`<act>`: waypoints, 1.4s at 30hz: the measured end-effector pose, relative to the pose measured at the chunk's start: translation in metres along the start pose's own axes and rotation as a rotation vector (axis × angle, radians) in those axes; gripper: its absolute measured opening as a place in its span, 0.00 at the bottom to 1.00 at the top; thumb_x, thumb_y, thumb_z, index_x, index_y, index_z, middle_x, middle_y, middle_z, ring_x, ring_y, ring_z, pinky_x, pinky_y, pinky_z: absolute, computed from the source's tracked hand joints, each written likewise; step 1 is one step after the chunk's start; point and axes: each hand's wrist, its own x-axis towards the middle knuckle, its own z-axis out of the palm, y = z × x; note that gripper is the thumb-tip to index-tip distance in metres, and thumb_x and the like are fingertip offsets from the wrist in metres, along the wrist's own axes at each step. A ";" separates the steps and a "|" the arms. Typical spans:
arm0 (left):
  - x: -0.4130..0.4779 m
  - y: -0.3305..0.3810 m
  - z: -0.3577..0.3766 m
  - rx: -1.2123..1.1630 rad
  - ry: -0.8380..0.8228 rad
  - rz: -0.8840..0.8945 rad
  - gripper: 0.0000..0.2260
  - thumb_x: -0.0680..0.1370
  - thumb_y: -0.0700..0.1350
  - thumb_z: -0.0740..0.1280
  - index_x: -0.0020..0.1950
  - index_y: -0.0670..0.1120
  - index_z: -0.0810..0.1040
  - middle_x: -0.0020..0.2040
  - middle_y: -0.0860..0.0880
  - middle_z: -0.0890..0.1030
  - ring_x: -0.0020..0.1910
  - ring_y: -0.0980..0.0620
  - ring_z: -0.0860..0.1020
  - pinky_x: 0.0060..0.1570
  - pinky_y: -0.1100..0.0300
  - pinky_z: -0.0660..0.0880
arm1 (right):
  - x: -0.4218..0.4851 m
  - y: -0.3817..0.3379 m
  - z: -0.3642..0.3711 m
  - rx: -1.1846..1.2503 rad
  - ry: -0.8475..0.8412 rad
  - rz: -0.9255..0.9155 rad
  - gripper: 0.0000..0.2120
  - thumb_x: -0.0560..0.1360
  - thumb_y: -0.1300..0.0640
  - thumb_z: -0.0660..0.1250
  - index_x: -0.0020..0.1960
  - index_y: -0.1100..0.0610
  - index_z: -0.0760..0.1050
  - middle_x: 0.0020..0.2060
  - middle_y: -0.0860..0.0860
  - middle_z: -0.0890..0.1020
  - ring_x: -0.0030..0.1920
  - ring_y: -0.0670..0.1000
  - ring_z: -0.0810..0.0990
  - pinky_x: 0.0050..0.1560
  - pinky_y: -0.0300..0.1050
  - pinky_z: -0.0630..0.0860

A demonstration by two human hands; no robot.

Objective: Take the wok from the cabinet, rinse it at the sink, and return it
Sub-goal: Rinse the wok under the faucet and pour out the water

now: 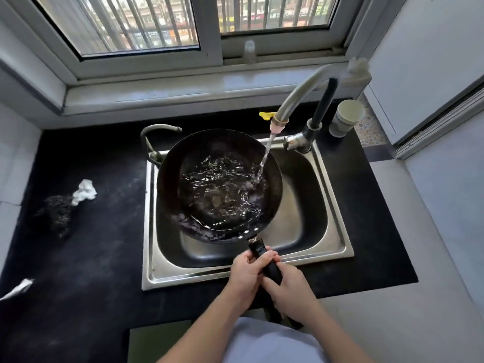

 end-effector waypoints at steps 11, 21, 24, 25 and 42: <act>-0.009 0.010 -0.025 -0.102 -0.026 -0.039 0.12 0.72 0.34 0.69 0.56 0.37 0.77 0.48 0.44 0.85 0.49 0.49 0.85 0.50 0.59 0.80 | -0.007 -0.018 0.011 0.381 -0.237 0.048 0.04 0.76 0.66 0.68 0.44 0.60 0.76 0.22 0.45 0.73 0.19 0.44 0.69 0.21 0.37 0.65; -0.009 -0.002 -0.026 -0.077 0.006 -0.025 0.08 0.77 0.30 0.66 0.55 0.37 0.75 0.46 0.41 0.83 0.46 0.47 0.83 0.49 0.58 0.80 | -0.010 0.000 0.021 0.030 -0.021 0.009 0.18 0.70 0.40 0.68 0.52 0.52 0.81 0.39 0.49 0.86 0.39 0.47 0.83 0.43 0.48 0.80; -0.010 -0.003 -0.025 -0.071 0.012 -0.019 0.08 0.77 0.30 0.65 0.54 0.38 0.75 0.45 0.41 0.83 0.44 0.48 0.83 0.48 0.58 0.80 | -0.012 0.000 0.023 -0.017 0.053 -0.023 0.27 0.69 0.37 0.63 0.66 0.45 0.76 0.45 0.47 0.87 0.44 0.46 0.84 0.46 0.39 0.78; -0.010 -0.003 -0.024 -0.061 0.018 -0.013 0.07 0.77 0.30 0.65 0.53 0.38 0.75 0.45 0.42 0.83 0.45 0.49 0.83 0.48 0.59 0.80 | -0.013 0.001 0.024 -0.047 0.058 -0.049 0.28 0.71 0.39 0.64 0.71 0.41 0.72 0.48 0.47 0.87 0.48 0.47 0.84 0.49 0.41 0.78; -0.018 -0.005 -0.020 0.050 0.047 0.080 0.04 0.75 0.34 0.70 0.49 0.39 0.79 0.44 0.40 0.84 0.44 0.48 0.83 0.46 0.60 0.79 | -0.027 0.000 0.037 -0.133 0.340 -0.207 0.17 0.73 0.52 0.73 0.62 0.47 0.79 0.44 0.48 0.86 0.45 0.50 0.83 0.44 0.43 0.76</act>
